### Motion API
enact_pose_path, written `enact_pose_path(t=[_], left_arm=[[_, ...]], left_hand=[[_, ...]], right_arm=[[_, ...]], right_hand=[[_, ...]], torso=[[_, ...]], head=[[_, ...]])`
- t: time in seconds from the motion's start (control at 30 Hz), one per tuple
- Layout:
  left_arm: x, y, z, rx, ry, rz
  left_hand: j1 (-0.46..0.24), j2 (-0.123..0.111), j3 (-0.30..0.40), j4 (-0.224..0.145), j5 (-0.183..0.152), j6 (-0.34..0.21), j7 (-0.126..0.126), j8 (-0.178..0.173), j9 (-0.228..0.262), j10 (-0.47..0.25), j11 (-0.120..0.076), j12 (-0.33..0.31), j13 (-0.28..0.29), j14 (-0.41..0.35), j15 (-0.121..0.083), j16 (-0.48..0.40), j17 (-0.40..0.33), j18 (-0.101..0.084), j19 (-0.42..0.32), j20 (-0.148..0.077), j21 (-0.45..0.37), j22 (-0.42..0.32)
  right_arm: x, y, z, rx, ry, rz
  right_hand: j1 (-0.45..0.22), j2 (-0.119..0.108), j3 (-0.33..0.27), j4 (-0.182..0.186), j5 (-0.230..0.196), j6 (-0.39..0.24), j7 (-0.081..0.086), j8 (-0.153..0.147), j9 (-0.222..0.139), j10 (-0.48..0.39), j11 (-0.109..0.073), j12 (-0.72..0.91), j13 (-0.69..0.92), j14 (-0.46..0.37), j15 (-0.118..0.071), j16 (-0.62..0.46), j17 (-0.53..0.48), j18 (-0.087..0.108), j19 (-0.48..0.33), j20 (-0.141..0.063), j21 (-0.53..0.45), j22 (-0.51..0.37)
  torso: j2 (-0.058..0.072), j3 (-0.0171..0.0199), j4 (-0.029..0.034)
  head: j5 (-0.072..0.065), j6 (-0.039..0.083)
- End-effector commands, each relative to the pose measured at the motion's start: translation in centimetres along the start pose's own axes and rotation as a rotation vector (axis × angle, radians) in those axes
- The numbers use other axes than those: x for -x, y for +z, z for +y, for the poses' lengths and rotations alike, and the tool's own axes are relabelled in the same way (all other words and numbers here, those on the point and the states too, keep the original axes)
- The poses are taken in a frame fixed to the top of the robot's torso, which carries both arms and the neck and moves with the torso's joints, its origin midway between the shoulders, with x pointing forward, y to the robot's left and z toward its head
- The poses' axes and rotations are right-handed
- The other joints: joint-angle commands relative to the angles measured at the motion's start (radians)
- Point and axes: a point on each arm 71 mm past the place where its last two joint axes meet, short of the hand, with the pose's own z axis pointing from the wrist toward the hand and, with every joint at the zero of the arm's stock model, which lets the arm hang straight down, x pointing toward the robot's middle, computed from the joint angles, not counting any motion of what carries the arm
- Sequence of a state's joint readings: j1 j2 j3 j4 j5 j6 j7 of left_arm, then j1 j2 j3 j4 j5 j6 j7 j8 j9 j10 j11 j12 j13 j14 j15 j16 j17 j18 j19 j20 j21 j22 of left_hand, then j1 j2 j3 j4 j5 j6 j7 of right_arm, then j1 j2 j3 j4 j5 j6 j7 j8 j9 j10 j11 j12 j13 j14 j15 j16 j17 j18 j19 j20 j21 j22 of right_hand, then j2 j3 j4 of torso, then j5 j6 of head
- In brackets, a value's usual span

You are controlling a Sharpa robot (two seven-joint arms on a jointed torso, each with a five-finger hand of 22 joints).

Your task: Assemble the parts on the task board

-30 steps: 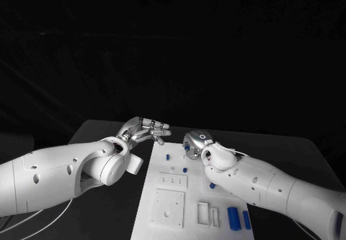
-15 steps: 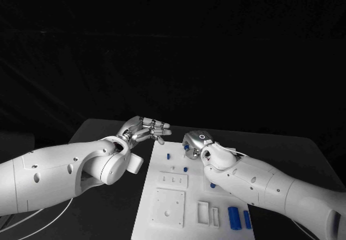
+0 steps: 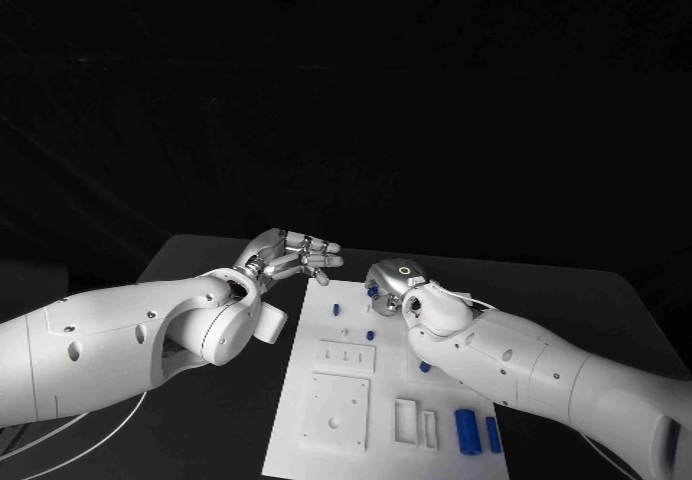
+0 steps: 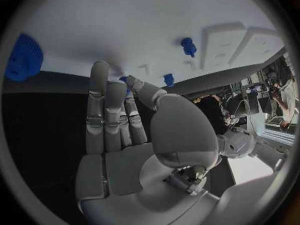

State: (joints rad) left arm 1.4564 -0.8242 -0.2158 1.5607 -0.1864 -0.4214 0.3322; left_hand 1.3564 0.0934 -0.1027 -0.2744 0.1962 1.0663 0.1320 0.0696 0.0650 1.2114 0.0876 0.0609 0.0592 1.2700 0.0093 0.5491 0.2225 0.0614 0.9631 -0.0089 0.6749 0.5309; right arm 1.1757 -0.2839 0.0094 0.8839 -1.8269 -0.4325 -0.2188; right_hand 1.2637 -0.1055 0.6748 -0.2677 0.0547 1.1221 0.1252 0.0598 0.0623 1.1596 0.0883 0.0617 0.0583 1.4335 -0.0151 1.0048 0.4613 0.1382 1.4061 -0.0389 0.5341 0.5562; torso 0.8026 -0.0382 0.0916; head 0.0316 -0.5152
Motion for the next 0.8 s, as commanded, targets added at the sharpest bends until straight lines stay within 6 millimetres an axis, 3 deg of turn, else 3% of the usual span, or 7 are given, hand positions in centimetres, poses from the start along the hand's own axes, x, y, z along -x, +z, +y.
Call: enact_pose_path(t=[0.03,0.8], left_arm=[[-0.15,0.06,-0.22,-0.011,0.001,0.011],[0.04,0.09,-0.16,-0.009,0.003,0.007]], left_hand=[[0.006,0.005,-0.005,0.001,-0.006,-0.004,-0.002,-0.004,0.001,-0.007,-0.002,-0.002,0.000,-0.006,0.001,0.004,-0.001,0.012,0.006,0.000,-0.005,0.001],[0.008,0.006,-0.008,0.002,-0.007,-0.005,-0.002,-0.004,0.001,-0.009,-0.001,-0.003,0.000,-0.005,0.001,0.004,-0.003,0.012,0.006,0.001,-0.007,0.007]], right_arm=[[-0.32,-0.07,0.02,0.001,0.004,0.022],[0.15,-0.19,-0.03,-0.003,0.050,-0.037]], right_hand=[[-0.002,-0.012,-0.007,-0.002,0.001,-0.012,0.002,0.002,0.000,-0.015,0.004,-0.005,-0.001,-0.002,0.010,0.004,-0.002,0.009,0.002,0.007,-0.007,0.002],[0.011,-0.024,-0.001,0.004,0.011,-0.054,0.006,0.002,-0.001,-0.083,0.020,-0.005,-0.002,-0.001,0.022,0.000,-0.016,0.018,0.019,0.021,-0.025,0.007]], torso=[[0.001,0.0008,-0.0004],[0.001,-0.0008,0.0018]], head=[[-0.002,0.000],[0.002,0.001]])
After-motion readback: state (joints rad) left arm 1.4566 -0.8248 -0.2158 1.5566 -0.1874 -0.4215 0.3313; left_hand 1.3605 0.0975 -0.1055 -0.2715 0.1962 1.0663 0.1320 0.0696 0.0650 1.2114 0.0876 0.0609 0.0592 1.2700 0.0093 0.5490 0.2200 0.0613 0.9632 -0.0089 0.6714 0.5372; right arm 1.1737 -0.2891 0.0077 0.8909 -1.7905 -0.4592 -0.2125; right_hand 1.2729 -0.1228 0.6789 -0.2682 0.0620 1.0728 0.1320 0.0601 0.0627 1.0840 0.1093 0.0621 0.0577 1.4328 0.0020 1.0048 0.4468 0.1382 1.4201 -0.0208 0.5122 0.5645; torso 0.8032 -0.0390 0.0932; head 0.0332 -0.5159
